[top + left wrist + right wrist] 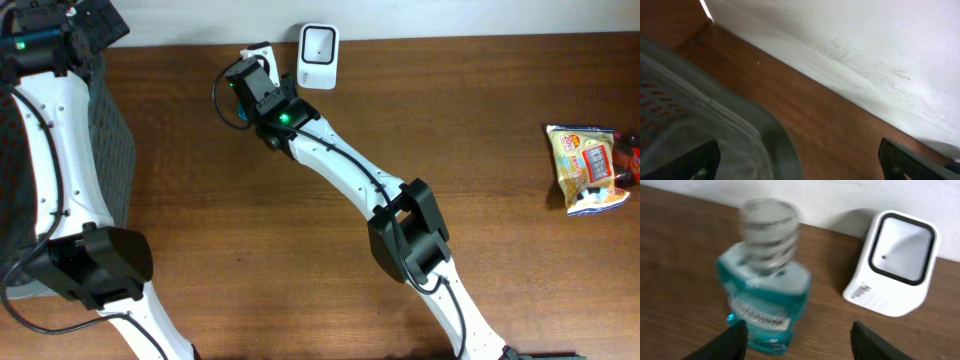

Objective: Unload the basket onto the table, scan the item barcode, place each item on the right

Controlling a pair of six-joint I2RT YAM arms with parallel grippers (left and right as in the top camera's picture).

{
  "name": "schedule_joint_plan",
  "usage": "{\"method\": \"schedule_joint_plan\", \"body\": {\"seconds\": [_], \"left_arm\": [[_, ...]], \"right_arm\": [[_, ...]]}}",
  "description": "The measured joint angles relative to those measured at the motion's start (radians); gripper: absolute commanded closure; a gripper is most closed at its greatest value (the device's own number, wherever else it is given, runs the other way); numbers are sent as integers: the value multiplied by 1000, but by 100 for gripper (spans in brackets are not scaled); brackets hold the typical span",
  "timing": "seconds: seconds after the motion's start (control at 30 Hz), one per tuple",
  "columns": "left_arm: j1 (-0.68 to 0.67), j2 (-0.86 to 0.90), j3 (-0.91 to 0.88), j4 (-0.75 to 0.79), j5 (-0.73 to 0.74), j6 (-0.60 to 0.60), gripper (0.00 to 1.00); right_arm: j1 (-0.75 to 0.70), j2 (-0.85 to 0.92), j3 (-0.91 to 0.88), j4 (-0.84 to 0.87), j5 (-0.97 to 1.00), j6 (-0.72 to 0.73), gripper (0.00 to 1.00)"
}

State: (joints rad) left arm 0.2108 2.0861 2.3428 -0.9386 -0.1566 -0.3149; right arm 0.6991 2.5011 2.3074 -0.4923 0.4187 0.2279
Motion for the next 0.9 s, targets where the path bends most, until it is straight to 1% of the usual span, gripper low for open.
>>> {"method": "schedule_joint_plan", "body": {"seconds": [0.23, 0.37, 0.43, 0.53, 0.67, 0.8, 0.9], "left_arm": [[0, 0, 0, 0, 0, 0, 1], [0, 0, 0, 0, 0, 0, 1], [0, 0, 0, 0, 0, 0, 1], [0, 0, 0, 0, 0, 0, 1], [0, 0, 0, 0, 0, 0, 1], [0, 0, 0, 0, 0, 0, 1], [0, 0, 0, 0, 0, 0, 1]], "right_arm": [[0, -7, 6, 30, -97, 92, 31], [-6, 7, 7, 106, -114, 179, 31], [-20, 33, 8, 148, -137, 231, 31], [-68, 79, 10, 141, -231, 270, 30], [-128, 118, 10, 133, -333, 297, 30], [-117, 141, 10, 135, -373, 301, 30], [-107, 166, 10, 200, -426, 299, 30]]}}
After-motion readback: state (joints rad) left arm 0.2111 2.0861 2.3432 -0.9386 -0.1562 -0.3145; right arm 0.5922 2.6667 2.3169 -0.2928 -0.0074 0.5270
